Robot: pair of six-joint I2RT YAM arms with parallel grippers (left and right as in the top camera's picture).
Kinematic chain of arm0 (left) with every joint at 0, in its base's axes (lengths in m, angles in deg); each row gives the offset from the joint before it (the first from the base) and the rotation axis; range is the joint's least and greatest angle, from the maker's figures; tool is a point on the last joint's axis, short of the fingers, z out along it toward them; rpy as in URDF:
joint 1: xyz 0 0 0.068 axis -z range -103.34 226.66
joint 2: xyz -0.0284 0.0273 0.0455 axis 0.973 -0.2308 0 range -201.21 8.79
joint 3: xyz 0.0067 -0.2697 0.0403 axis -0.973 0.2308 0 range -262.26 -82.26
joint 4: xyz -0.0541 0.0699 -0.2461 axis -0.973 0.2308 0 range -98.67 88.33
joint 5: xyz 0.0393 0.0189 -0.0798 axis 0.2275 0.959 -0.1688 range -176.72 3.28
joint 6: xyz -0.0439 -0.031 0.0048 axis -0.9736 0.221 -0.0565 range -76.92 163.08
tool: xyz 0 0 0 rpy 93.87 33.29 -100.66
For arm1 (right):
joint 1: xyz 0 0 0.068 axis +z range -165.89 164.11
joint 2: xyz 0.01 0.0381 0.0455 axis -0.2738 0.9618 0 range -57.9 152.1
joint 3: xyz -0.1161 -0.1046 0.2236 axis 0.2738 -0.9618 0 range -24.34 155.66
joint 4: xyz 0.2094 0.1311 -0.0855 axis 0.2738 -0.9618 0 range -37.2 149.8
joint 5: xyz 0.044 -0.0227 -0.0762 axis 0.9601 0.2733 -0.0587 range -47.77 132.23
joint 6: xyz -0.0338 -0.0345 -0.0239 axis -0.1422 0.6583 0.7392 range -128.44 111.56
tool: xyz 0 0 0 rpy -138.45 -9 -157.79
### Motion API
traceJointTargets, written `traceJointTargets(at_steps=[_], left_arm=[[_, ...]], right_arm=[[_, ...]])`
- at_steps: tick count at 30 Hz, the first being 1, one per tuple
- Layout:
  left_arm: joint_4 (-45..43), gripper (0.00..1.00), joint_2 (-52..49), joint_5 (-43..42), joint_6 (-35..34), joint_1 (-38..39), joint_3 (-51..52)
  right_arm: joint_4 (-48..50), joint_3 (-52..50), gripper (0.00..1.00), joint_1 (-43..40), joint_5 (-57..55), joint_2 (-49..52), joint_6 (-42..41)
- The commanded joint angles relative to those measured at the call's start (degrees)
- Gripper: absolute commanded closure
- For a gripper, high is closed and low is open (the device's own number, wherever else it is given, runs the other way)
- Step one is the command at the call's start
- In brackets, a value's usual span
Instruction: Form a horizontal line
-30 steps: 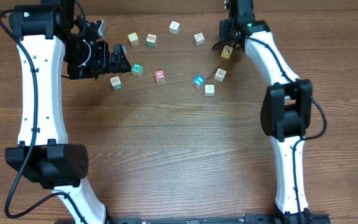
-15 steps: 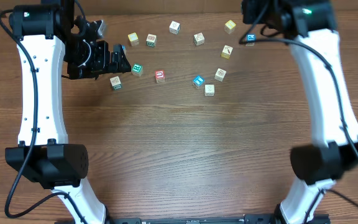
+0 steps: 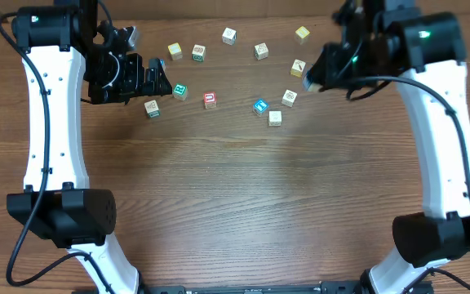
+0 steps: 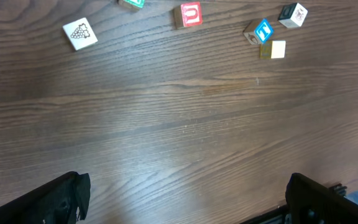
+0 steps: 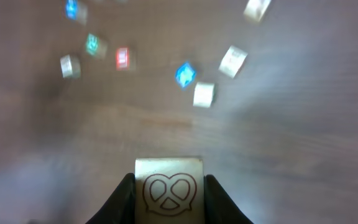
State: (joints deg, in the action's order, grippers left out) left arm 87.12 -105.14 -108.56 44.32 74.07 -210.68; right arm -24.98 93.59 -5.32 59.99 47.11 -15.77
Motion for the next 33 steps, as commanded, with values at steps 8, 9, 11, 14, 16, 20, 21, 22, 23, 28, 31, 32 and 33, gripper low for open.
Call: traceJointTargets(at_steps=[8, 9, 11, 14, 16, 20, 21, 22, 23, 28, 31, 32, 33], left_arm=[[-0.1, 0.00, -0.5, 0.0, -0.1, 0.4, -1.3], [-0.1, 0.00, -0.5, 0.0, -0.1, 0.4, -1.3], [-0.1, 0.01, -0.5, 0.0, -0.1, 0.4, -1.3], [-0.1, 0.01, -0.5, 0.0, -0.1, 0.4, -1.3], [-0.1, 0.00, -0.5, 0.0, -0.1, 0.4, -1.3], [-0.1, 0.00, -0.5, 0.0, -0.1, 0.4, -1.3], [-0.1, 0.00, -0.5, 0.0, -0.1, 0.4, -1.3], [-0.1, 0.00, -0.5, 0.0, -0.1, 0.4, -1.3], [-0.1, 0.00, -0.5, 0.0, -0.1, 0.4, -1.3], [-0.1, 0.00, -0.5, 0.0, -0.1, 0.4, -1.3], [-0.1, 0.00, -0.5, 0.0, -0.1, 0.4, -1.3], [-0.1, 0.01, -0.5, 0.0, -0.1, 0.4, -1.3], [-0.1, 0.00, -0.5, 0.0, -0.1, 0.4, -1.3]], right_arm=[[17.4, -31.3, 0.82, 0.2, 16.0, 0.7, -0.1], [19.3, -33.8, 0.82, 0.2, 16.8, 0.7, -0.1], [23.9, -39.1, 0.82, 0.2, 18.1, 0.7, -0.1], [32.1, -46.9, 0.82, 0.2, 18.4, 0.7, -0.2], [37.7, -51.2, 0.83, 0.2, 18.4, 0.7, -0.2], [48.9, -58.6, 0.85, 0.2, 18.4, 0.7, -0.5], [51.0, -59.9, 0.85, 0.2, 18.4, 0.7, -0.7], [53.5, -61.3, 0.85, 0.2, 18.4, 0.7, -1.0], [55.5, -62.4, 0.85, 0.2, 18.4, 0.7, -1.5], [61.1, -65.2, 0.84, 0.2, 17.7, 0.7, -1.7], [61.0, -65.2, 0.82, 0.2, 15.1, 0.7, -1.7], [60.9, -65.2, 0.80, 0.2, 14.6, 0.7, -1.7], [60.9, -65.2, 0.78, 0.2, 14.4, 0.7, -1.7]])
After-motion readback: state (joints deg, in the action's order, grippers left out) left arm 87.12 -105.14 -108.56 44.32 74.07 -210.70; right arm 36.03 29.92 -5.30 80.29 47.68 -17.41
